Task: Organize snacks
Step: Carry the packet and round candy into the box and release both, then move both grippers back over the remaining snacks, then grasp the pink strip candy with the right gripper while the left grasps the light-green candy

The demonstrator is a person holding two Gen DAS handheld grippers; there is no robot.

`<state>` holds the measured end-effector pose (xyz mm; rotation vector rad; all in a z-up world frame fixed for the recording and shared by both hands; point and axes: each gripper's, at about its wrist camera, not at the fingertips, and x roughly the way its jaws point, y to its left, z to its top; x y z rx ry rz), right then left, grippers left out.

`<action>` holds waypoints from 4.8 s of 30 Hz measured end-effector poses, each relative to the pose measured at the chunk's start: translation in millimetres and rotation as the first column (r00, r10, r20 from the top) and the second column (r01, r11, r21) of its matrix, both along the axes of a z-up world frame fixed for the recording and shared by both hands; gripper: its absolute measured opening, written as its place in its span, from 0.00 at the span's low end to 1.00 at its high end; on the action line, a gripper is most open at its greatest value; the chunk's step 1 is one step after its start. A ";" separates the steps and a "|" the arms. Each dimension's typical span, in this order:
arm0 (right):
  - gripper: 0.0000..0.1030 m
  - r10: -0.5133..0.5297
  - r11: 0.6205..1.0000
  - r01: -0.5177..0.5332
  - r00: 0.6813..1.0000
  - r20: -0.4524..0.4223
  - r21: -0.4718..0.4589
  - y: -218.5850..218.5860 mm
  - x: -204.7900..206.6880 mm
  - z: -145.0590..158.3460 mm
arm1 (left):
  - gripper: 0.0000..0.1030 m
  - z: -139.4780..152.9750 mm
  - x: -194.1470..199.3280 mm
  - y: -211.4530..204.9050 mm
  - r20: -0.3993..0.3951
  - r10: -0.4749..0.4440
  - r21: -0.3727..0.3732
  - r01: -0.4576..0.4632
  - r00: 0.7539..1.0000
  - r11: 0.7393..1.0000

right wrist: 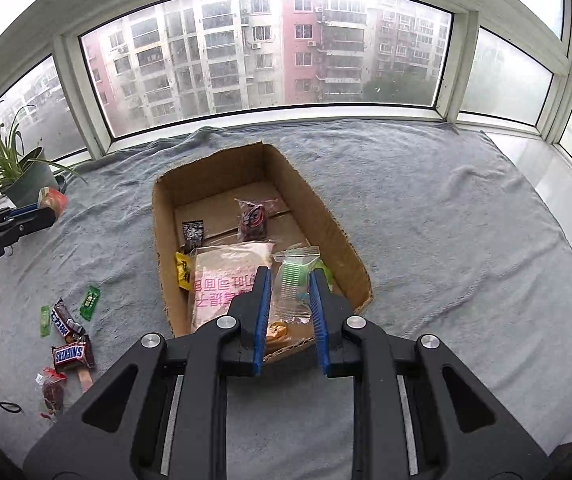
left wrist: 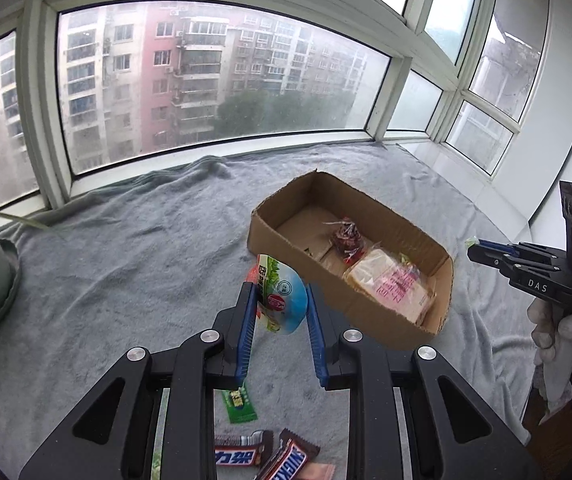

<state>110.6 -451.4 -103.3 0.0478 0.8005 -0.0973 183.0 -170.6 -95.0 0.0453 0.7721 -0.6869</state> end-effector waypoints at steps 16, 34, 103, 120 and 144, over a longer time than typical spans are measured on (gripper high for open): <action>0.20 -0.046 0.999 0.046 0.999 0.005 -0.026 -30.0 43.2 27.8 | 0.22 20.6 48.2 -59.0 0.011 -0.053 0.017 0.052 0.999 0.998; 0.20 -0.003 1.000 0.005 0.995 -0.100 0.018 -24.0 112.2 -21.2 | 0.22 -19.7 101.0 -113.3 -0.088 -0.088 0.016 0.089 0.992 0.996; 0.41 0.508 0.860 -0.473 0.834 -0.218 0.193 210.7 -33.7 -110.2 | 0.42 -103.4 -60.8 127.5 -0.251 0.297 0.107 -0.279 0.921 0.954; 0.29 0.533 0.845 -0.518 0.805 -0.260 0.130 230.9 -27.3 -121.6 | 0.25 -112.1 -51.1 101.0 -0.200 0.274 0.195 -0.236 0.941 0.952; 0.21 0.466 0.885 -0.441 0.856 -0.225 0.151 184.5 -49.6 -99.2 | 0.19 -94.5 -68.4 117.7 -0.182 0.294 0.147 -0.270 0.938 0.952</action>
